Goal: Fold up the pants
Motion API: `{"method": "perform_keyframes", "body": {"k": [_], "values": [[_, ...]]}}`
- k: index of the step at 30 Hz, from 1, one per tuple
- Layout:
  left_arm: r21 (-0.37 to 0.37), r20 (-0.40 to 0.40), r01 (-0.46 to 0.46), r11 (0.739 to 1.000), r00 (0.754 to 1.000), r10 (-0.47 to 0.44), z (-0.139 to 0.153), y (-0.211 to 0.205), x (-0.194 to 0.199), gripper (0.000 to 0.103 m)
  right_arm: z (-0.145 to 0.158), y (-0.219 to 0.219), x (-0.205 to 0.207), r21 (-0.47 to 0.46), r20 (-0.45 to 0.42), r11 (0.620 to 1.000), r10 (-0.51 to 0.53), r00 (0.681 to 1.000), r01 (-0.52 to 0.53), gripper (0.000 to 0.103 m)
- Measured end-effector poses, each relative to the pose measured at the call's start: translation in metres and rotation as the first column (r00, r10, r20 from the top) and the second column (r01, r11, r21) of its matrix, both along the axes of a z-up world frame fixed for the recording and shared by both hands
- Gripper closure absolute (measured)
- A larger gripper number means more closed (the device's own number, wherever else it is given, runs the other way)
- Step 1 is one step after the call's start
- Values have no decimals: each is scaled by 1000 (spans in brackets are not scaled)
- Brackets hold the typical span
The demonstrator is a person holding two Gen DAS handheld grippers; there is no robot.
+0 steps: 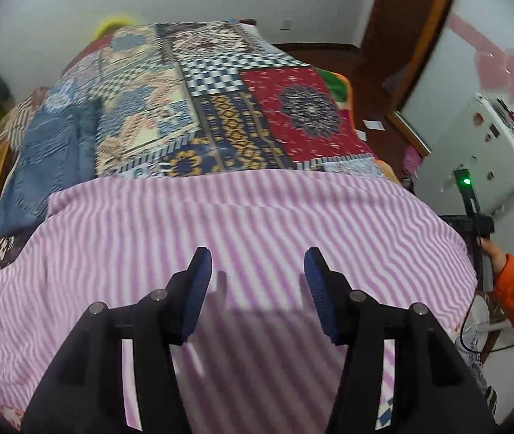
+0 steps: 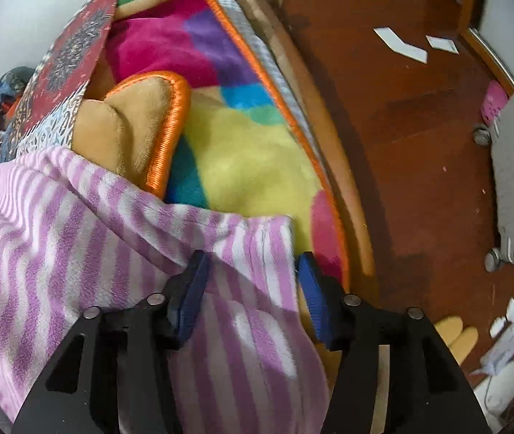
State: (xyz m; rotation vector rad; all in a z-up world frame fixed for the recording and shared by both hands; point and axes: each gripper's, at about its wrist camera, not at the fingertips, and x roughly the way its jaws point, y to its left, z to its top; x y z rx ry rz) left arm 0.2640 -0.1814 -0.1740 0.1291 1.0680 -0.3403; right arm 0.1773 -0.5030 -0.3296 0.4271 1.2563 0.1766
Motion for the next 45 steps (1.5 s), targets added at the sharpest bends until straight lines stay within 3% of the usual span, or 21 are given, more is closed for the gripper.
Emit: {"method": "perform_keyframes", "body": {"k": [1,2,8,12,15,17,20,21,28,31,34,39,43,45], "values": [[3,-1,-10,1000,1000,10,-1,3,1,49,2,2,-1,-5,23,1000,6,1000,-6,78],[4,-3,-16,1000,1000,16,-2,6,2,49,3,5,-1,-32,29,999,14,999,-14,95],[11,1,-36,999,999,36,-5,13,2,49,28,21,-13,-180,102,984,28,994,-9,96],[17,17,-44,999,999,44,-4,16,4,49,54,0,-19,-250,171,963,-57,984,100,96],[11,18,-57,998,998,57,-3,20,5,49,68,-18,-16,-252,204,955,-105,973,155,96],[12,19,-67,998,998,67,-4,24,6,49,63,-19,0,-291,186,945,-98,978,150,94],[15,29,-89,996,996,89,-3,33,5,49,47,-12,21,-361,75,928,-73,994,95,75],[18,31,-96,995,995,96,-2,37,5,49,48,-10,23,-376,60,923,-69,996,87,73],[36,49,-166,986,985,164,5,79,-9,49,109,22,-15,-226,179,972,-22,984,63,72],[39,30,-192,981,981,191,-1,94,-19,49,136,61,-31,-156,262,988,25,965,17,67],[47,-2,-201,978,979,201,-12,106,-32,49,143,97,-43,-94,296,995,56,954,-29,57],[32,-58,-183,983,981,184,-33,124,-55,46,104,126,-56,-185,169,979,114,979,-82,55],[3,-66,-196,981,978,196,-31,145,-68,40,100,83,-79,-97,137,994,-32,990,46,55],[47,-33,-199,979,979,201,-29,155,-79,38,102,65,-96,-166,105,981,-81,991,97,55]]}}
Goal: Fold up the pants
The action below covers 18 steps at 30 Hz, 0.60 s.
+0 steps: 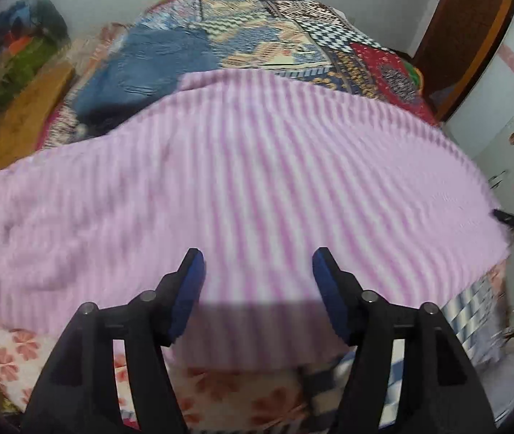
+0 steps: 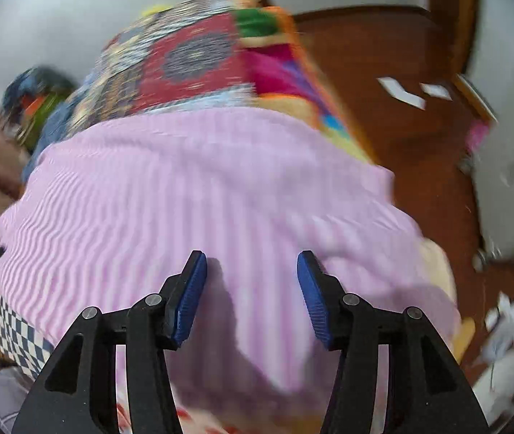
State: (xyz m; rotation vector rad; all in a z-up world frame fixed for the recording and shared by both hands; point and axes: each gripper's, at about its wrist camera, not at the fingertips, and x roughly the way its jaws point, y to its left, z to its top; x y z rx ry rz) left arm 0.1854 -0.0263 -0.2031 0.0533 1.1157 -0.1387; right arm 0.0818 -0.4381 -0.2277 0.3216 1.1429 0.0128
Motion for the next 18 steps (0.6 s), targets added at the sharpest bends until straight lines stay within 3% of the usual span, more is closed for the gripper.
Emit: {"method": "perform_keyframes", "body": {"k": [2,6,9,12,15,18], "values": [[44,24,-16,999,1000,15,4,12,-10,39,5,-9,-16,-39,-20,999,-30,999,29,55],[20,70,-104,994,992,102,20,51,-24,39,33,-9,-37,-18,38,998,-62,997,63,54],[15,132,-186,982,974,182,36,82,-39,39,65,21,-35,-63,123,998,-17,992,25,53],[33,189,-261,965,949,251,50,114,-57,39,84,51,-32,-92,191,996,33,981,-16,41],[49,215,-325,944,927,308,54,148,-73,39,87,81,-27,-120,224,991,90,970,-64,38],[22,193,-392,920,904,381,48,187,-88,39,84,104,-28,-155,224,983,134,965,-100,38]]}}
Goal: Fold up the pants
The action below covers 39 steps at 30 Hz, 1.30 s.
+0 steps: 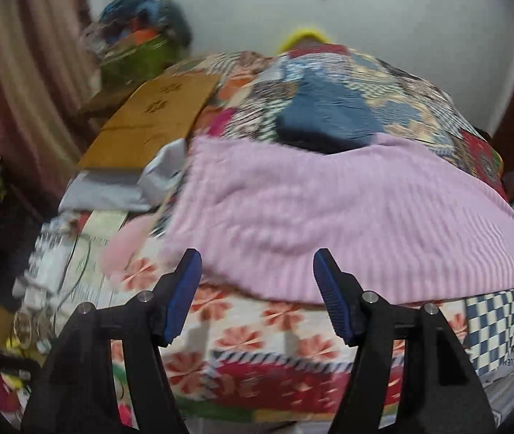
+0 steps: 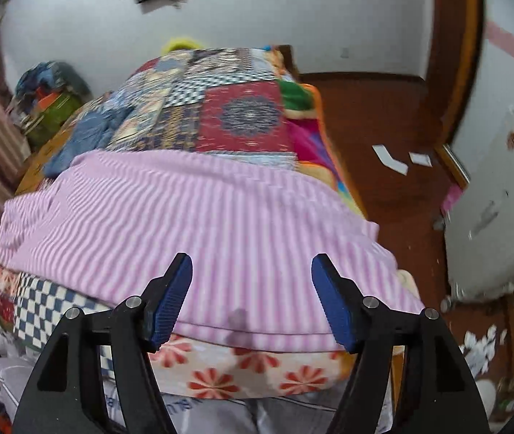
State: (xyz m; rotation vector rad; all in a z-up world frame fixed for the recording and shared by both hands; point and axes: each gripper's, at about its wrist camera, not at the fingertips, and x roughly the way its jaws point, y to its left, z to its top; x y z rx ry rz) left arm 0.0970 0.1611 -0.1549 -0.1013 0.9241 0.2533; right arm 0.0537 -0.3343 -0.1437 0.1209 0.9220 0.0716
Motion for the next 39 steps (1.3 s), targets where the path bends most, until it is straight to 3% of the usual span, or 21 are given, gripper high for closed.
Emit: {"method": "perform_keyframes", "body": {"k": [5,10,14,20,28,35,39], "values": [[-99,-44,-68,993,997,64,-25,37,-13,39,-12,9,0,3,-29,1000,9,1000,-8,38],[-124,-57,-62,990,997,55,-36,33,-13,39,-17,4,-3,-4,-55,999,-39,998,38,38],[-88,-21,6,996,1000,-8,-25,2,2,39,-20,-14,-23,-15,-76,997,-82,994,81,38],[-51,31,190,980,982,-189,-2,-79,40,39,-38,-58,-59,144,-99,975,-154,983,168,35],[-12,13,397,918,918,-397,0,-195,80,39,-74,-104,-66,362,-140,890,-240,960,276,35],[71,16,535,842,844,-537,6,-266,86,39,-111,-136,-60,558,-232,724,-333,914,405,32],[82,10,560,824,826,-563,4,-282,90,39,-123,-144,-61,584,-256,679,-366,895,445,28]]}}
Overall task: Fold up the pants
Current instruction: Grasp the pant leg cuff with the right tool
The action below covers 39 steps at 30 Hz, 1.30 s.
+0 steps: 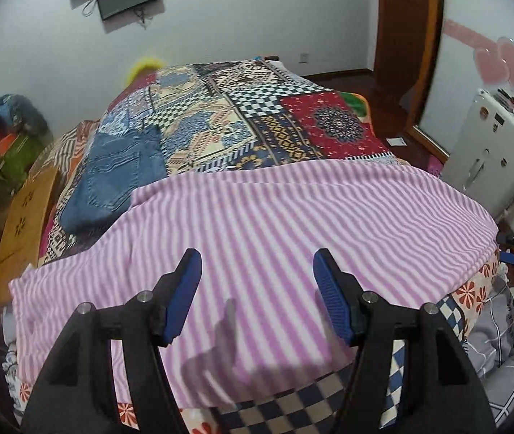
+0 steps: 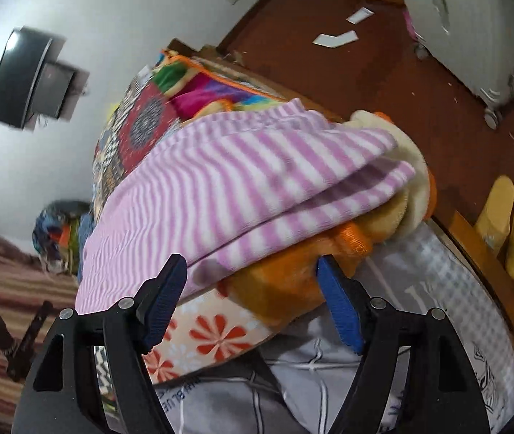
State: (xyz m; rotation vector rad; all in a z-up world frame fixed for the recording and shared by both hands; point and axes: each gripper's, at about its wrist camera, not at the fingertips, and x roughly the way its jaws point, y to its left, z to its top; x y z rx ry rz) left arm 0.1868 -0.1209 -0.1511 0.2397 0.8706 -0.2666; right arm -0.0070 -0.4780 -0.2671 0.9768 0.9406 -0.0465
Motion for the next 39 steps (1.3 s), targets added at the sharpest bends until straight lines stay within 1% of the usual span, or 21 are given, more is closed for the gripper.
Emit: {"method": "perform_keyframes", "body": {"k": [3,5,9,11,14,16,18,19,20,21,22,24,27,29,31,32,37,39], "values": [[12,-13,4,1000,1000,-4,-5,-7,7,39,-6,-9,4,51,14,998,-32,999,32,26],[19,-18,0,1000,1000,1,-8,-9,10,39,-9,-14,10,63,16,997,-46,999,45,26],[25,-35,-1,1000,999,2,-13,-16,13,39,-8,-22,20,26,18,997,-77,997,76,25],[27,-37,3,1000,999,-2,-14,-21,14,39,-11,-28,25,28,16,995,-100,995,99,25],[24,-53,10,1000,999,-9,-17,-29,20,39,-21,-39,31,98,25,987,-133,991,130,25],[15,-73,16,1000,997,-15,-19,-36,23,39,-26,-41,38,121,29,985,-124,992,120,26],[4,-94,26,1000,995,-26,-22,-45,28,39,-23,-39,43,89,36,991,-101,994,97,34],[0,-103,33,999,994,-33,-23,-50,30,39,-19,-36,46,54,38,995,-86,996,84,38],[-2,-112,41,999,993,-41,-23,-58,32,39,-15,-33,49,30,50,997,-67,996,66,49],[-4,-118,47,999,992,-47,-24,-64,34,39,-12,-32,50,21,64,998,-52,997,51,64],[-5,-125,58,998,991,-58,-24,-72,37,38,-8,-31,51,9,74,999,-35,997,35,69],[-9,-129,78,997,989,-79,-25,-86,41,36,-2,-30,52,-20,92,1000,-20,996,22,83],[-12,-137,110,994,984,-110,-27,-112,48,34,7,-29,52,-53,122,998,-15,992,22,89],[-13,-146,129,992,981,-130,-30,-125,52,33,14,-29,52,-68,137,998,-10,990,20,90],[-17,-166,153,988,974,-154,-33,-143,55,29,20,-28,54,-84,153,996,-4,988,16,91],[-25,-177,165,986,970,-166,-35,-151,57,28,23,-28,55,-92,159,996,1,987,13,91],[-70,-260,220,973,938,-230,-48,-198,74,28,33,-25,58,-130,179,991,25,983,-1,91],[-71,-286,233,970,927,-243,-54,-215,80,28,35,-25,59,-133,187,991,27,982,-1,91]]}}
